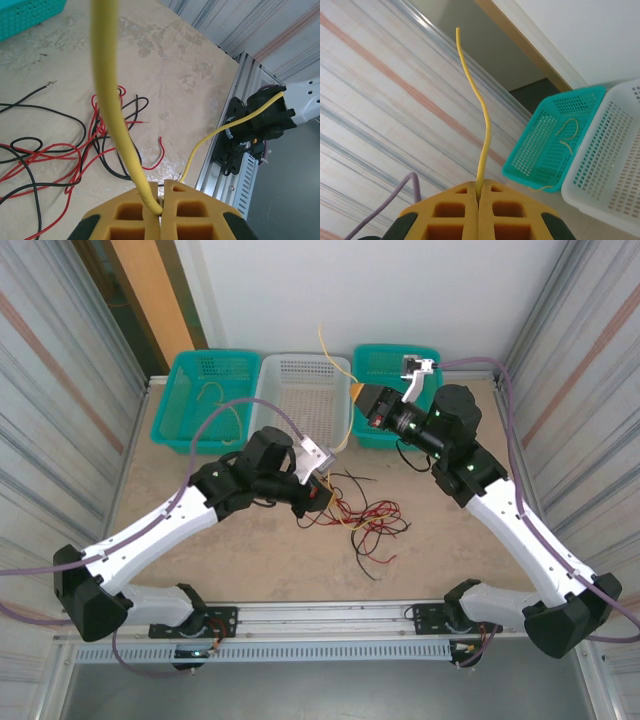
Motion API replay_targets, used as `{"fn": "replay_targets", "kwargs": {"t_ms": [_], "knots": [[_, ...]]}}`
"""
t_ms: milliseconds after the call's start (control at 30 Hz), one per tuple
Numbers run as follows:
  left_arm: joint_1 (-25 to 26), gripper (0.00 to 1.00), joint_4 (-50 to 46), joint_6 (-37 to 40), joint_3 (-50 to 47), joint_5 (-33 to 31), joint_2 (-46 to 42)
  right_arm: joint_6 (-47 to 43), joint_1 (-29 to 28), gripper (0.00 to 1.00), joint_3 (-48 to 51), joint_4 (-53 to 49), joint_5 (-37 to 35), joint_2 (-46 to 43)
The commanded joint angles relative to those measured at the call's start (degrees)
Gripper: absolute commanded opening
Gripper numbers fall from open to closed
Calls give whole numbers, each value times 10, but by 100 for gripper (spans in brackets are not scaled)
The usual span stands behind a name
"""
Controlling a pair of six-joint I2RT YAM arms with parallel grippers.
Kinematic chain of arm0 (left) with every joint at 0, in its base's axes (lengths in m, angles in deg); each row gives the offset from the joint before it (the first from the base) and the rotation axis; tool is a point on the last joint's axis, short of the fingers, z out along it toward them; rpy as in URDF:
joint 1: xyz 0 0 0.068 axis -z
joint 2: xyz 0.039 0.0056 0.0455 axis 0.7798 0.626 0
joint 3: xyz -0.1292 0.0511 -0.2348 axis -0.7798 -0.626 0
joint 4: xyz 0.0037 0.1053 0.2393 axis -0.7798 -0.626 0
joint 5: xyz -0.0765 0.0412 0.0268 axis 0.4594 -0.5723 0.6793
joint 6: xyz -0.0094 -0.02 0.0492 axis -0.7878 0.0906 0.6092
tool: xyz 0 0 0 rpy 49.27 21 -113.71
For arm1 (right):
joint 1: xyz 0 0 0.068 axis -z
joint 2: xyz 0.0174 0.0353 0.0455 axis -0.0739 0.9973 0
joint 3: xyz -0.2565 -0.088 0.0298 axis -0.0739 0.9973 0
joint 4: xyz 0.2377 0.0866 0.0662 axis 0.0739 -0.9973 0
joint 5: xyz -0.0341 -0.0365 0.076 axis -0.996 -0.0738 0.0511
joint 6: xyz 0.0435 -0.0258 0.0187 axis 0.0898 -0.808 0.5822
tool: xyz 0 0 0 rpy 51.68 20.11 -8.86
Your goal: Untangle the cables
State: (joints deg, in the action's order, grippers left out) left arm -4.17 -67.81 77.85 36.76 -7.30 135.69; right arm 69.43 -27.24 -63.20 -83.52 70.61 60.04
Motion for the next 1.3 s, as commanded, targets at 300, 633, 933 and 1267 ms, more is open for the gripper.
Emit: {"fn": "replay_targets", "kwargs": {"t_ms": [300, 633, 933, 1267], "knots": [[-265, 0, -19, -100, 34, 45, -52, -43, 22, 61, -10, -95, -64, -56], [-471, 0, -34, -132, 132, 0, 36, -51, 33, 63, 71, -187, -106, -138], [-510, 0, -82, -116, 276, -58, 170, -57, 34, 63, 116, -266, -141, -206], [-523, 0, -157, -59, 375, -123, 288, -62, 35, 63, 116, -269, -150, -211]]}}
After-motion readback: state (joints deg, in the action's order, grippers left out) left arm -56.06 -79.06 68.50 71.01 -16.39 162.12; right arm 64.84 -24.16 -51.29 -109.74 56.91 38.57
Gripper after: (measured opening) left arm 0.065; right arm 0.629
